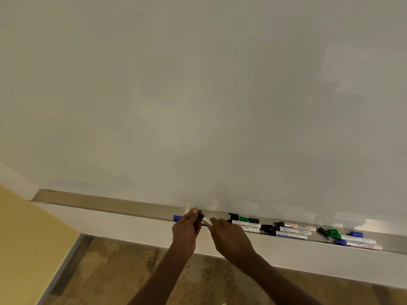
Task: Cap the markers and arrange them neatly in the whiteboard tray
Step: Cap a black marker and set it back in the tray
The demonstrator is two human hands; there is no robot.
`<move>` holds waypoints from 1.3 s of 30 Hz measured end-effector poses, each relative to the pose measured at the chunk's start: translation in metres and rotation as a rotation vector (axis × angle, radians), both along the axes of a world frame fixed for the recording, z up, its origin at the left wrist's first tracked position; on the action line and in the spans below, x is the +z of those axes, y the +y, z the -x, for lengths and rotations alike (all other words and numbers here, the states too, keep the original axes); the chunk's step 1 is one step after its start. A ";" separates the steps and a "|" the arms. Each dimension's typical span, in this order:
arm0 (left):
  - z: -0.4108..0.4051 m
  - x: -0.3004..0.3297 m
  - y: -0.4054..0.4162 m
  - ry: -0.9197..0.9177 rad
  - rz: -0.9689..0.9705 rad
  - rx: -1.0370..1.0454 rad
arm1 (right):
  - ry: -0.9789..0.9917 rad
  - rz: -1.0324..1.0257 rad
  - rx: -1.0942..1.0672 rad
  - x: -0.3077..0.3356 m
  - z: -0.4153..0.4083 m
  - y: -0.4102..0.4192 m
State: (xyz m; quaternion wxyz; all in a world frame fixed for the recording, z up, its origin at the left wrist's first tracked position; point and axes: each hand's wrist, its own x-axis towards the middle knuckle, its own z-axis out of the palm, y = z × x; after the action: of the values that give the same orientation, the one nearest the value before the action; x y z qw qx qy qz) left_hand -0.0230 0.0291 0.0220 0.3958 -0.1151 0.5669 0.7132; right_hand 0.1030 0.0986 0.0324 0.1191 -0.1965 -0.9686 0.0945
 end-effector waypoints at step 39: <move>0.034 -0.035 -0.015 0.070 0.326 -0.036 | 0.070 0.385 -0.391 -0.048 0.048 0.021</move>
State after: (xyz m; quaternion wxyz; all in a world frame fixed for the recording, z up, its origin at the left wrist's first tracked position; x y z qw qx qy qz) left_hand -0.0574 0.0141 -0.0134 0.3647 -0.1429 0.6906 0.6080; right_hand 0.0553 0.1199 -0.0159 0.1291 -0.3953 -0.8719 0.2587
